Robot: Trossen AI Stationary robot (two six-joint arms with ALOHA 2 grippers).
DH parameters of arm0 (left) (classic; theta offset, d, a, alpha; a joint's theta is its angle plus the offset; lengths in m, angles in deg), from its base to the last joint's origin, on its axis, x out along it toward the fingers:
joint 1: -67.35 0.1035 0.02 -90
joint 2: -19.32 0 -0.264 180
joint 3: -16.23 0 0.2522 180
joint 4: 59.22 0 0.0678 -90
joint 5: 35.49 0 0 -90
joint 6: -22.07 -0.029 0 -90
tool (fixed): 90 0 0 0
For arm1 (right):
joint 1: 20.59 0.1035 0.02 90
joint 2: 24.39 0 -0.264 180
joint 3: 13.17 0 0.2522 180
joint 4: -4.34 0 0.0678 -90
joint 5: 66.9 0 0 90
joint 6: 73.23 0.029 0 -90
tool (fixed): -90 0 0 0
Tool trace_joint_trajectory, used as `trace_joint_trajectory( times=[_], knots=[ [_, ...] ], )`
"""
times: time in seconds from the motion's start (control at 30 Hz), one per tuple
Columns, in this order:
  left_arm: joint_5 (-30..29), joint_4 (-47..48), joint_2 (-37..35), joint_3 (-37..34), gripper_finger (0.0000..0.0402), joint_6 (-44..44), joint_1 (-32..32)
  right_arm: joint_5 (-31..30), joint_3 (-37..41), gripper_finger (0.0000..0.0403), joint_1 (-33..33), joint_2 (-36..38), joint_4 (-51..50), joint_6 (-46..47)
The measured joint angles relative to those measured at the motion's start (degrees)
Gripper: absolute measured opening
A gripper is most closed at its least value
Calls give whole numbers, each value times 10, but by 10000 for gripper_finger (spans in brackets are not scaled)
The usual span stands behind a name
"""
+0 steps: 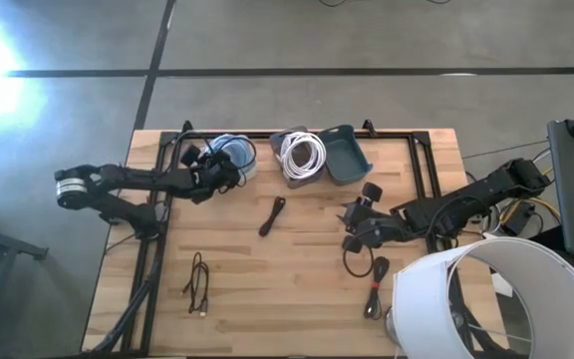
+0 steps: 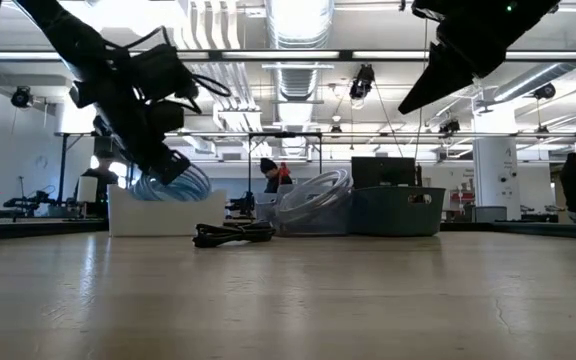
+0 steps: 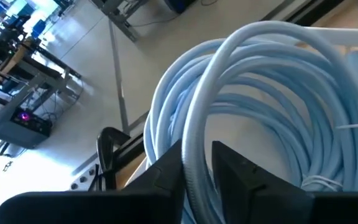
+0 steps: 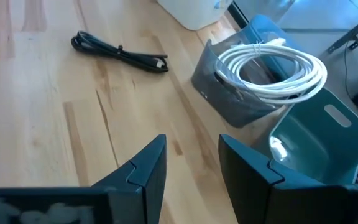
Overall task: Pick & Place USB Port
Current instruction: Put the blue USB cable into the white bin, then put the top black USB cable into the green bin
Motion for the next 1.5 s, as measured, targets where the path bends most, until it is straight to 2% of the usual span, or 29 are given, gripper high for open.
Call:
trace_joint_trajectory(
  times=[0.2, 0.4, 0.5, 0.7, 0.8, 0.93, 1.03, 1.1, 1.27, 1.5],
  knots=[
    [9, 22, 0, 24, 121, -2, 0, 0, 3, 139, 0, -1, 67, -1],
    [12, 196, 0, 95, 154, 20, -2, 1, 6, 141, 0, -1, 80, 2],
    [56, 291, 0, 133, 164, 51, -2, 2, 11, 140, 0, -1, 86, 8],
    [102, 347, 0, 171, 167, 97, -2, 5, 13, 151, 0, -1, 88, 48],
    [166, 346, 0, 185, 167, 101, -2, 7, 14, 162, 0, -1, 88, 49],
    [310, 317, -1, 193, 167, 107, -4, 7, 17, 175, 0, -1, 89, 50],
    [412, 246, 0, 179, 167, 108, -15, 7, 21, 182, 0, -1, 92, 50],
    [452, 184, 3, 161, 167, 109, -27, 7, 22, 185, 0, -1, 93, 50],
    [473, 71, 14, 121, 165, 125, -74, 7, 25, 182, 0, -1, 97, 49],
    [472, 1, 65, 95, 158, 171, -143, 6, 25, 181, 0, -1, 99, 46]
  ],
)
